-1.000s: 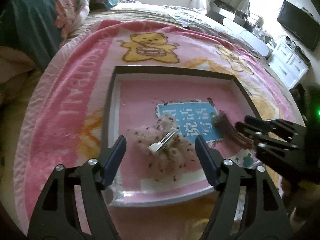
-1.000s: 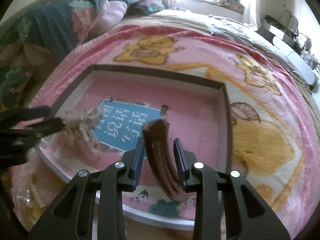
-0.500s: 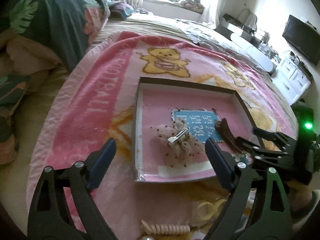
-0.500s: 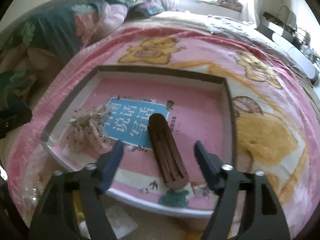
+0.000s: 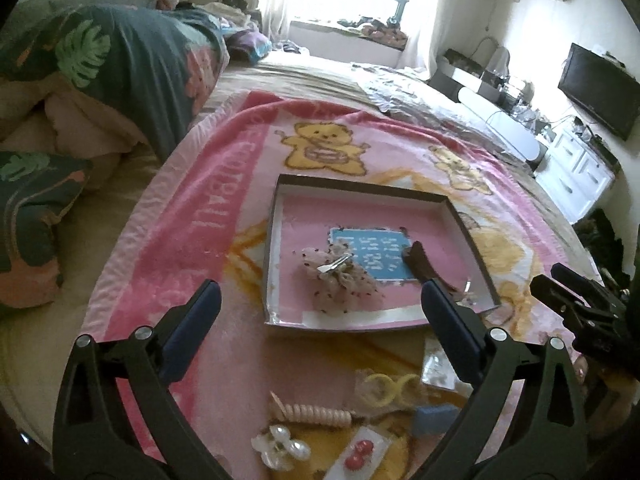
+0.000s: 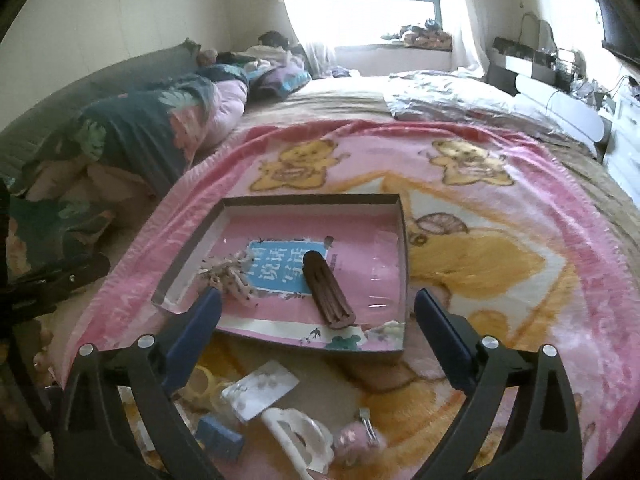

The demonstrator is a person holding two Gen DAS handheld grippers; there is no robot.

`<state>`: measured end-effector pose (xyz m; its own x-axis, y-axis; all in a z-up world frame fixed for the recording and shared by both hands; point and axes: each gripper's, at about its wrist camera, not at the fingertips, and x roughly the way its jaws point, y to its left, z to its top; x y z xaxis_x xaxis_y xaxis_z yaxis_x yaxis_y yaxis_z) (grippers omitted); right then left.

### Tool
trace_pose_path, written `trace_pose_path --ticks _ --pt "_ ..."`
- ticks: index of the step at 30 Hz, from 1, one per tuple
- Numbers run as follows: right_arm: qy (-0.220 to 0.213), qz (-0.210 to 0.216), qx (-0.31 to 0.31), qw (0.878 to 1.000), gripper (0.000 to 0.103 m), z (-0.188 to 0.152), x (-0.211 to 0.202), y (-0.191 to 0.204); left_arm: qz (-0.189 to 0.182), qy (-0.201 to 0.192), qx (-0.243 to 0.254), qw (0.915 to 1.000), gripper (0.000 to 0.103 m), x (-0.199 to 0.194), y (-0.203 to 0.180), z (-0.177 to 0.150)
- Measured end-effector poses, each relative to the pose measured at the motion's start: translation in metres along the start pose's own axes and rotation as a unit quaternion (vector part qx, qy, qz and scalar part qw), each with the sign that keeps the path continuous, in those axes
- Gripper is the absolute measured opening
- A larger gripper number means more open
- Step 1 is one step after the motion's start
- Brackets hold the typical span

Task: Organize jewelry
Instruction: 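Withdraw both open tools from the tray back over the blanket, then reach left tool to the red bead earring card while right tool reaches the white claw clip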

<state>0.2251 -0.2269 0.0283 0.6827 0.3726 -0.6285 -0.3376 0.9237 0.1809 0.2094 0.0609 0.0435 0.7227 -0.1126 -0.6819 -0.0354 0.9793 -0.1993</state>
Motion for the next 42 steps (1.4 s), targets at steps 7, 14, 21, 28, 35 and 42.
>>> trace_pose_path --ticks 7,14,21,28,35,42 --pt "-0.021 0.003 -0.005 1.000 0.097 -0.006 -0.037 0.004 -0.006 -0.019 0.012 0.9997 0.094 -0.030 -0.012 -0.005" --pt "-0.038 0.005 -0.015 0.999 0.097 -0.015 -0.071 0.009 -0.008 -0.033 0.017 0.9993 0.094 -0.052 -0.016 -0.011" --pt "-0.054 0.007 -0.024 0.998 0.097 -0.028 -0.100 0.012 -0.009 -0.043 0.027 0.9987 0.094 -0.074 -0.018 -0.022" --pt "-0.055 0.010 -0.037 0.998 0.097 -0.045 -0.115 0.019 -0.010 -0.033 0.028 0.9990 0.094 -0.083 -0.015 -0.043" --pt "-0.050 0.015 -0.048 0.997 0.097 -0.061 -0.123 0.027 -0.010 -0.012 0.036 0.9992 0.094 -0.082 -0.013 -0.067" --pt "-0.027 0.015 -0.053 0.998 0.097 -0.082 -0.118 0.029 -0.011 0.008 0.051 0.9986 0.094 -0.079 -0.018 -0.094"
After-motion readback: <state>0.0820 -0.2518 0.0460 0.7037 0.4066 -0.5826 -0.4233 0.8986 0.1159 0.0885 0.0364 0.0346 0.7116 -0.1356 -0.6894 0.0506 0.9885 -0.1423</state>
